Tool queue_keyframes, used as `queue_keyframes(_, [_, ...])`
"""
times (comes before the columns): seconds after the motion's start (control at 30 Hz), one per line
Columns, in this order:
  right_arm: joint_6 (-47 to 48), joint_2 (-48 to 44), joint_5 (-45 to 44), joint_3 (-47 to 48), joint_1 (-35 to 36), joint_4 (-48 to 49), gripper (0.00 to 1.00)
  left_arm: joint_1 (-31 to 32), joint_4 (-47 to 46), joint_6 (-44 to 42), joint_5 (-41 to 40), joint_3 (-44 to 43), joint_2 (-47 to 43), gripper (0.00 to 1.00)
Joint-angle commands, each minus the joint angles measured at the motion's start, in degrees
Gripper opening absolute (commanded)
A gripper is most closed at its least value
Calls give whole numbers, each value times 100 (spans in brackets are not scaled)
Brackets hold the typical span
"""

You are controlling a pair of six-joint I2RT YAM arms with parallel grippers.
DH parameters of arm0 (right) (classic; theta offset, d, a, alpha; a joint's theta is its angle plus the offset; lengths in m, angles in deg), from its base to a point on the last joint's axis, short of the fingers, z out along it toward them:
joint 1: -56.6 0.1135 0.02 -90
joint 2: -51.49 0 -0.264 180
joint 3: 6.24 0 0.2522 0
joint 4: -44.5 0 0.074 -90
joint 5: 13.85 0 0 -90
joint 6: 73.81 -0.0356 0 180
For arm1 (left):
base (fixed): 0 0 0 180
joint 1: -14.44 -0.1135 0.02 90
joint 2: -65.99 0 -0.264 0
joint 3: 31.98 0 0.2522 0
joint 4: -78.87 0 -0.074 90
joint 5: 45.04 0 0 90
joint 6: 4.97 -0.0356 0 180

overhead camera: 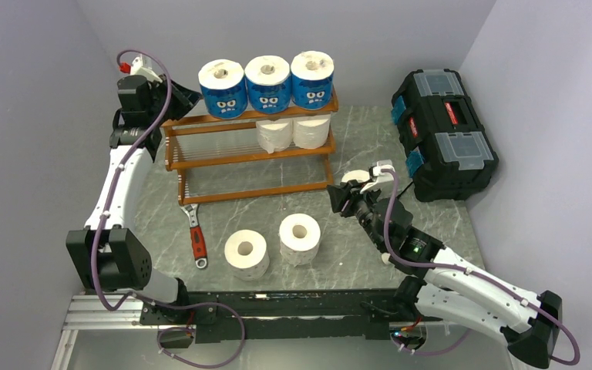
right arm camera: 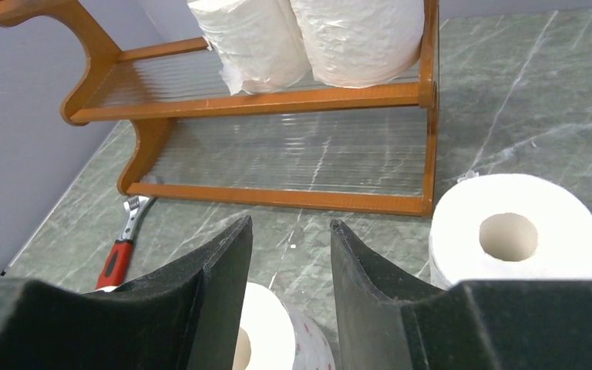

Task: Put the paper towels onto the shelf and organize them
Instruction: Adjust the paper towel on the shelf.

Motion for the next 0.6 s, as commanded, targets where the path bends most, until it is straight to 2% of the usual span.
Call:
queue_keyframes(0.0, [-80,-59,-141,-49,3,72,45,129,-249,-20,194,-250,26,22])
queue_keyframes(0.47, [-151,-35,-217,-10,3,-33,47,237,-143,-66,110,-340,62,24])
queue_keyframes(0.57, [-153,-69,-262,-2,1,-87,50,204,48,-166,-336,-359,-148,34])
